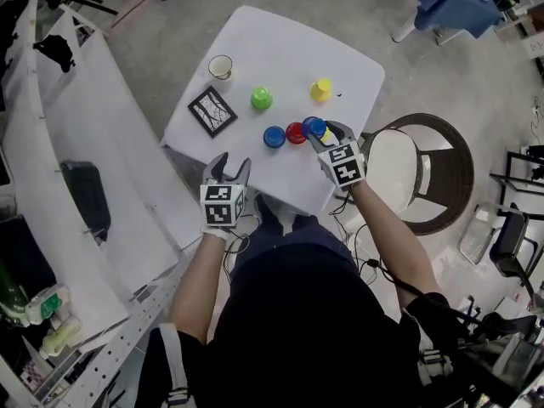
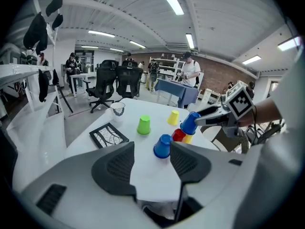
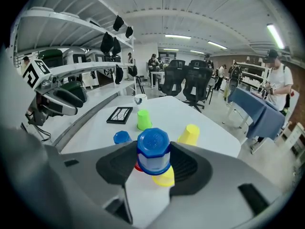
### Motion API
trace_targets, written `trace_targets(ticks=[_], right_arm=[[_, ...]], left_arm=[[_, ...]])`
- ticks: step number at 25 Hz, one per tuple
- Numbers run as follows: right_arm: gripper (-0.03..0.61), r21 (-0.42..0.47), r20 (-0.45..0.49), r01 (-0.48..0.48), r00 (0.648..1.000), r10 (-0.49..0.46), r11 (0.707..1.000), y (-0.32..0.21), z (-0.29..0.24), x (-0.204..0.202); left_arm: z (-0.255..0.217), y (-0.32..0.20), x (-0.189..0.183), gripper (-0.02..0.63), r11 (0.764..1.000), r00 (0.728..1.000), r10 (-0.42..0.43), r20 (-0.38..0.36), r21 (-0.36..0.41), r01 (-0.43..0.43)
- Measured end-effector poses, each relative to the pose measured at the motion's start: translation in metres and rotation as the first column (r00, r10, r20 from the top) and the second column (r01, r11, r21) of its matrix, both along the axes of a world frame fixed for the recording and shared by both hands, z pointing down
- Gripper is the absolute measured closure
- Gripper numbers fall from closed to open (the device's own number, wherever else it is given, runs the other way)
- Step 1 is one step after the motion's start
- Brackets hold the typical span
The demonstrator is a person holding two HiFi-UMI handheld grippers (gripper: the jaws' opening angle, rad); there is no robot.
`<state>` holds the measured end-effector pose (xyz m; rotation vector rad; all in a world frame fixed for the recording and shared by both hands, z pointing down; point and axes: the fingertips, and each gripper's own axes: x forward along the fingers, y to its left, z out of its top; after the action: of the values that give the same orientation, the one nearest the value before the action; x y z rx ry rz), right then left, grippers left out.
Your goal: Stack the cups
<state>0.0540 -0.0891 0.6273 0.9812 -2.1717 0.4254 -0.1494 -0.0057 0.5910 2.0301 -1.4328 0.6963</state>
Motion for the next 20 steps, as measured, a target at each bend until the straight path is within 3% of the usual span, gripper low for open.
trace_targets(ticks=[7, 11, 20], right_arm=[[0.362, -0.012, 0.035, -0.040, 0.999, 0.041, 0.999, -0.001, 0.008, -0.001], [0.318, -0.016, 0.088, -0.068, 0.994, 0.069, 0.998, 0.004, 0.000, 0.002], [0.318, 0.058, 0.189, -0.219, 0.960, 0.205, 0.974, 0.018, -0.049, 0.043]], left_arm=[[0.007, 0.005, -0.001, 0.382, 1.000, 1.000, 0.010, 0.002, -0.015, -0.010], [0.010, 0.004, 0.004, 0.382, 1.000, 1.000, 0.022, 0.002, -0.020, -0.022], [0.007, -0.024, 0.016, 0.382, 0.999, 0.999, 0.052, -0.015, 0.016, -0.052]])
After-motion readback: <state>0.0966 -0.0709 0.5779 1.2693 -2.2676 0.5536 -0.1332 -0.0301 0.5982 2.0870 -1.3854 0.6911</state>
